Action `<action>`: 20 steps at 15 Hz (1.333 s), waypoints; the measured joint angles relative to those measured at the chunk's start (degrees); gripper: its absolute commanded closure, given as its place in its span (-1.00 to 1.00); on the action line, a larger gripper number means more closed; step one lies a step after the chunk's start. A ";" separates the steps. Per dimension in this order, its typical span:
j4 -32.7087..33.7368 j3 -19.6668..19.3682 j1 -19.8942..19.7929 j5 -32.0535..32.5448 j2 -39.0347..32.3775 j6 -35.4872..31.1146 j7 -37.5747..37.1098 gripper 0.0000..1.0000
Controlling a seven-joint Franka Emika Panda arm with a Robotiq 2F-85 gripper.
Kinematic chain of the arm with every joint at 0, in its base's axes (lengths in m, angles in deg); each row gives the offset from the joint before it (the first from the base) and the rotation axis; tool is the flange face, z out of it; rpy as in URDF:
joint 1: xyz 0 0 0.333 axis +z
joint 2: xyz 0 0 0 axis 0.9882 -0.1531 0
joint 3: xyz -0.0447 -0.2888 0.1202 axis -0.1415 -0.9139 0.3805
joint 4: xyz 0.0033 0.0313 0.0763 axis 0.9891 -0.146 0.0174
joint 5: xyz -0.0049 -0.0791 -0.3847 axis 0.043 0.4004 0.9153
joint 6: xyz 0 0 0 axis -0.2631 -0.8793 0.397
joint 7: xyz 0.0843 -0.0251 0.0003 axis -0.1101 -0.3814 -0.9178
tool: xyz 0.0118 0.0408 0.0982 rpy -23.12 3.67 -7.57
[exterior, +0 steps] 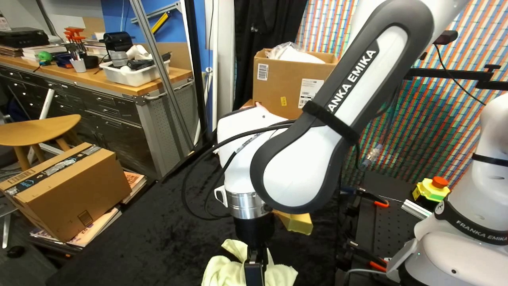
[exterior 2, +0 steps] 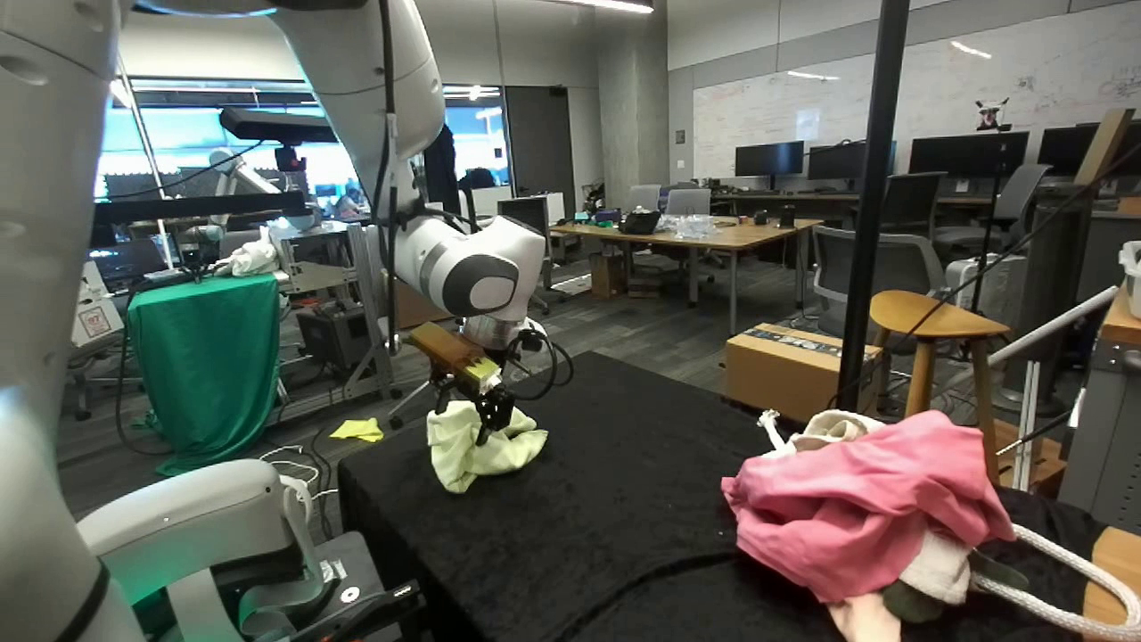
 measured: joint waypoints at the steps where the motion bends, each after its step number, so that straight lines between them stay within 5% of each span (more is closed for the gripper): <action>1: 0.35 0.01 0.01 0.00 -0.48 0.17 0.04 -1.00; 5: 1.66 0.02 0.23 0.00 -2.25 0.81 0.05 -1.00; 6: 2.03 0.02 0.36 0.00 -2.66 0.83 0.01 -0.50; 8: 2.79 0.01 0.57 0.00 -3.34 1.11 -0.04 -0.32; 15: 5.20 -0.30 0.93 0.00 -4.42 3.86 -0.62 0.78; 20: 6.15 -1.09 1.04 1.74 -4.22 5.25 -0.66 0.92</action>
